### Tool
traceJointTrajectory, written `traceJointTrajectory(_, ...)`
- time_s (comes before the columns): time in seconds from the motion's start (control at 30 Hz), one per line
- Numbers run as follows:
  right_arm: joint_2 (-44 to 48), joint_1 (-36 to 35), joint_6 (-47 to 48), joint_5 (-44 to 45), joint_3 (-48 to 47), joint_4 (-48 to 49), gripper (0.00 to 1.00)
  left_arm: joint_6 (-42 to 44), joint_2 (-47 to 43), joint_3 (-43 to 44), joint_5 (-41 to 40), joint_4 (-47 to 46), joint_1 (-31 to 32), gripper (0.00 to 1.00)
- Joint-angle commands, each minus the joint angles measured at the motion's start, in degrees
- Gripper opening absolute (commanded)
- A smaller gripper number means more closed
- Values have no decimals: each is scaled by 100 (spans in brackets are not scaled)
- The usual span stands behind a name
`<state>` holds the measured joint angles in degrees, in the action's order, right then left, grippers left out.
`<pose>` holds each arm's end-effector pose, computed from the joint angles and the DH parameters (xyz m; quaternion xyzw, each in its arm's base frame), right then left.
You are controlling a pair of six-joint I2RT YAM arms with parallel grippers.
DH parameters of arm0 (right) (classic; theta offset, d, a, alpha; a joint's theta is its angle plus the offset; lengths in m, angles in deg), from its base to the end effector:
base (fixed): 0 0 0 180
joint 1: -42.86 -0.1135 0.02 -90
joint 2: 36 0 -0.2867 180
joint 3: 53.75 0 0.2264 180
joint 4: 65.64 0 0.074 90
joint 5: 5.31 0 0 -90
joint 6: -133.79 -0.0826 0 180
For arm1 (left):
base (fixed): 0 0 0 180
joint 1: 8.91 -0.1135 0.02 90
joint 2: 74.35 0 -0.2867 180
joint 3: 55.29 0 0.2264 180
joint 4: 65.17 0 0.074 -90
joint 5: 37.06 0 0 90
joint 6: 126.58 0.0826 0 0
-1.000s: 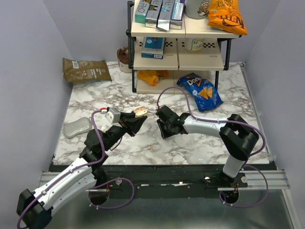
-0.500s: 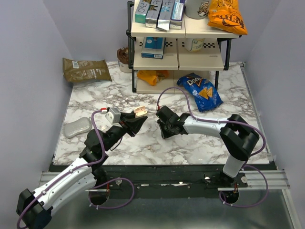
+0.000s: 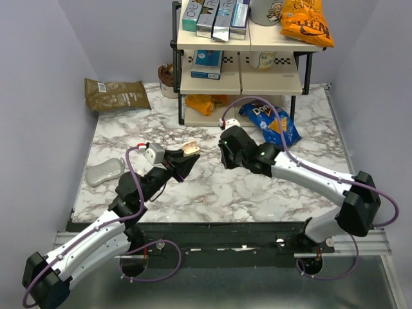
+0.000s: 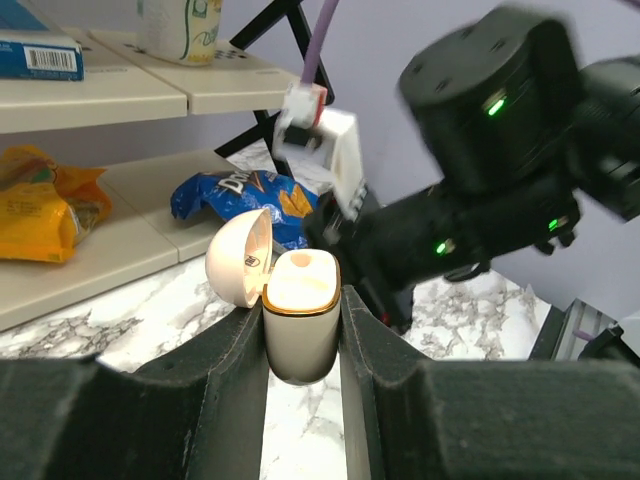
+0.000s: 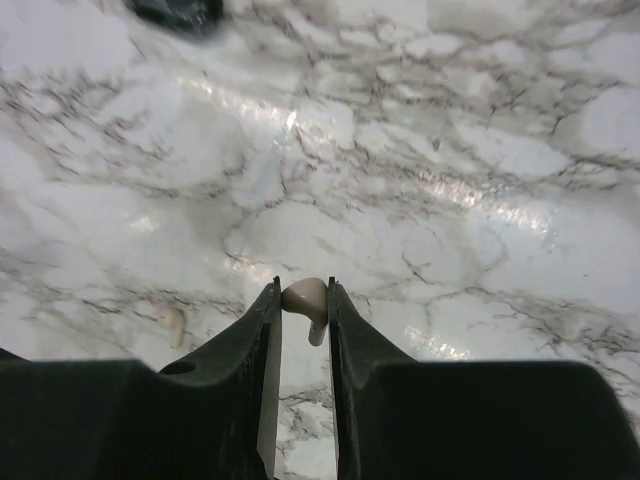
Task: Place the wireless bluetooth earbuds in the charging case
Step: Pick up the earbud from the center of the board, then place the earbud in the charging case.
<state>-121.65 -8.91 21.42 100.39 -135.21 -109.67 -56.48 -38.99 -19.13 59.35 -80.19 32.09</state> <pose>0.2195 0.2425 0.2684 -0.1877 0.9076 0.1111 0.3588 0.1168 -0.1137 0.3251 0.1541 0.5838 -0.4327 0.6695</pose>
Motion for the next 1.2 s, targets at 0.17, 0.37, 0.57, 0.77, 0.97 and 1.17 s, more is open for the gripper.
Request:
traceJointTrajectory(0.17,961,-26,882,750,-1054,-613,1,548,717,688,-211,-554,14,0)
traceJointTrajectory(0.37,1568,-35,1261,698,-1266,-641,1,821,1411,952,-106,-1370,14,0)
traceJointTrajectory(0.57,2384,-35,1674,-391,-1214,-149,1,1015,2289,882,816,-3030,5,0)
traceJointTrajectory(0.77,2597,-202,1973,-885,-1284,211,1,795,3160,1198,1687,-3972,-4,0)
traceJointTrajectory(0.97,2474,-403,2105,-1017,-1477,476,1,610,3627,1444,2012,-4571,5,0)
traceJointTrajectory(1.17,2193,-615,2176,-876,-1741,537,1,514,3795,1620,2197,-4739,5,0)
